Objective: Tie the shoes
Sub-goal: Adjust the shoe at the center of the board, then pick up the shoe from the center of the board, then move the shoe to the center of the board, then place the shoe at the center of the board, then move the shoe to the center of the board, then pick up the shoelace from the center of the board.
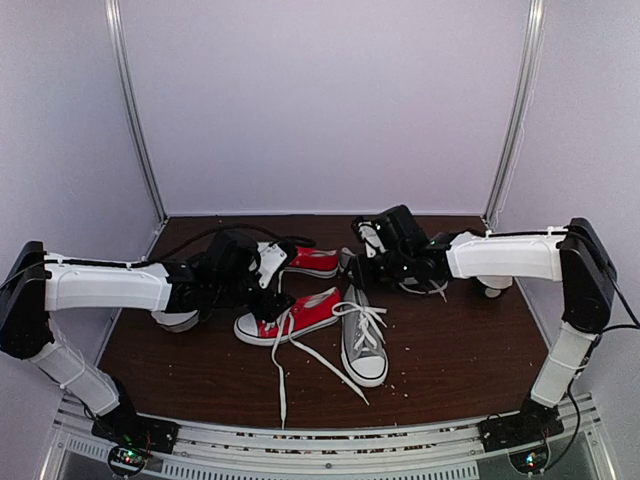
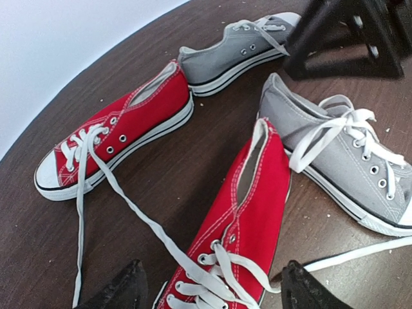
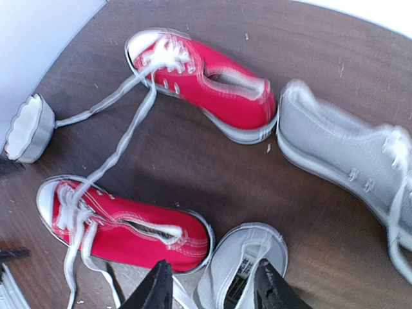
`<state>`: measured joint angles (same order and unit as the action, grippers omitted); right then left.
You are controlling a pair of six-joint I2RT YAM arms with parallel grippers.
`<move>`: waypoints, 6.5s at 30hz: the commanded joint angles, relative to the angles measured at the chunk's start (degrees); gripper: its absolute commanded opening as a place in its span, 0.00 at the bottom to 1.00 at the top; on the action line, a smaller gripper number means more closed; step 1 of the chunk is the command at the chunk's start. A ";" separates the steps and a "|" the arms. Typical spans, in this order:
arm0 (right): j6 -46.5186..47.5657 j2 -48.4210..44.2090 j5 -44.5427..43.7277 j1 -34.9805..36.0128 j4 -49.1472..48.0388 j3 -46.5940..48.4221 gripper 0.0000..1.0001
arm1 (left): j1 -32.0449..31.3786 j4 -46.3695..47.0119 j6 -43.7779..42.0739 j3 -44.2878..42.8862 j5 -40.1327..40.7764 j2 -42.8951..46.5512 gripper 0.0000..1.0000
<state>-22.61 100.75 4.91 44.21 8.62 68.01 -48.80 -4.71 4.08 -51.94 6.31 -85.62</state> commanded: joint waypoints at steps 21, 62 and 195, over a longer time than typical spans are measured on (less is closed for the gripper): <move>42.91 32.12 -1.69 -13.00 42.27 50.03 0.78 | -16.63 -6.35 -33.33 -14.55 -10.53 -17.28 0.66; 16.06 -2.03 -5.17 -17.71 23.26 4.32 0.00 | -22.18 16.23 -47.96 -16.61 13.07 -32.53 0.52; 16.90 -50.21 4.93 -11.95 10.96 -19.41 0.99 | -27.12 -54.74 -74.32 -64.70 -21.22 -52.19 0.71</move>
<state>-7.33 50.28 6.13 32.69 17.19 47.59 -75.02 -53.39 -66.70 -112.33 -18.83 -133.95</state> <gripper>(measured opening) 0.997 0.720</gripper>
